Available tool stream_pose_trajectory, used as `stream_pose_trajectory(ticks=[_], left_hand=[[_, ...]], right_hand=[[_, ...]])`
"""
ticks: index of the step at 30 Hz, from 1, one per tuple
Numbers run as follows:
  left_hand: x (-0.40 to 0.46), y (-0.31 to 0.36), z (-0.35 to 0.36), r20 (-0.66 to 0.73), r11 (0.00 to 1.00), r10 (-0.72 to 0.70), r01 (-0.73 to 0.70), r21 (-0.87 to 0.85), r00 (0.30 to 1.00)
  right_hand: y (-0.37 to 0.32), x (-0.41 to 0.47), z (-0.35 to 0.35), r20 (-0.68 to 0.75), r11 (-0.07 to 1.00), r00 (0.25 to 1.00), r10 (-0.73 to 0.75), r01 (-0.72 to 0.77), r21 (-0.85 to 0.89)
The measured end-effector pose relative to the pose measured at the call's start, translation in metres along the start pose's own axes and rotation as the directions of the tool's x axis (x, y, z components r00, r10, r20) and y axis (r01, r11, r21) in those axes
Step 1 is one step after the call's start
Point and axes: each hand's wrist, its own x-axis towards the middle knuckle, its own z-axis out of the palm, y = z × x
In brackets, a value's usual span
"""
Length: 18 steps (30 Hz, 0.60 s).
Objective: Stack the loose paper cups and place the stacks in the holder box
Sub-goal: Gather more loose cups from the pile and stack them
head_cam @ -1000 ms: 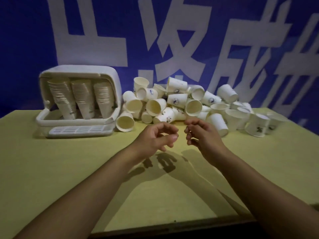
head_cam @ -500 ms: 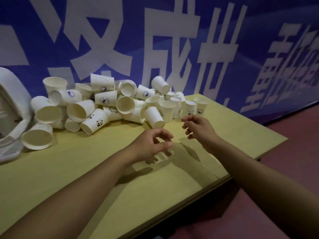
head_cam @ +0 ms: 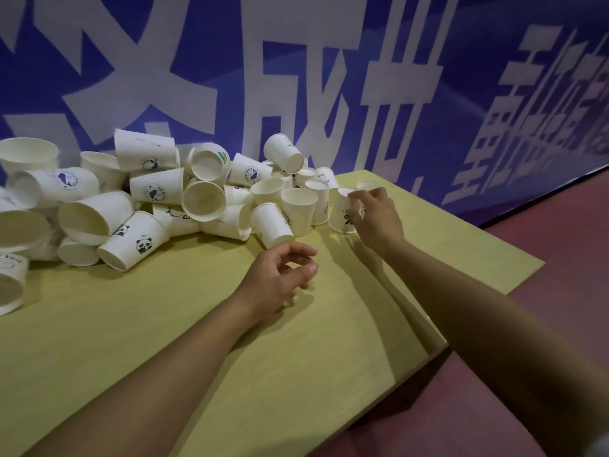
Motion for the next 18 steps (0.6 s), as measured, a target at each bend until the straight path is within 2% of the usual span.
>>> stream_pose_trajectory(ticks=[3, 6, 9, 11, 14, 18], left_hand=[[-0.001, -0.007, 0.000, -0.004, 1.000, -0.014, 0.014, -0.024, 1.000], [-0.002, -0.007, 0.000, -0.014, 0.999, -0.012, 0.011, -0.037, 1.000], [-0.004, -0.003, 0.003, -0.022, 0.999, -0.004, 0.003, -0.038, 1.000], [-0.005, -0.001, 0.005, -0.036, 0.998, -0.022, 0.020, -0.065, 0.999], [-0.006, -0.001, 0.006, -0.081, 0.992, -0.047, 0.037, -0.122, 0.996], [-0.008, 0.003, 0.006, -0.181, 0.993, -0.015, -0.007, -0.117, 0.983]], right_hand=[[0.000, -0.002, 0.004, -0.091, 0.997, 0.996, 0.005, 0.002, 0.072], [-0.006, -0.013, -0.002, -0.100, 0.984, 0.995, 0.011, 0.007, 0.178], [-0.018, -0.041, -0.013, -0.173, 0.916, 0.985, 0.001, 0.068, 0.394], [-0.030, -0.067, -0.020, -0.216, 0.828, 0.975, -0.057, 0.167, 0.535], [-0.041, -0.104, -0.019, -0.234, 0.713, 0.954, -0.189, 0.297, 0.635], [-0.049, -0.133, -0.008, -0.155, 0.690, 0.938, -0.310, 0.334, 0.642]])
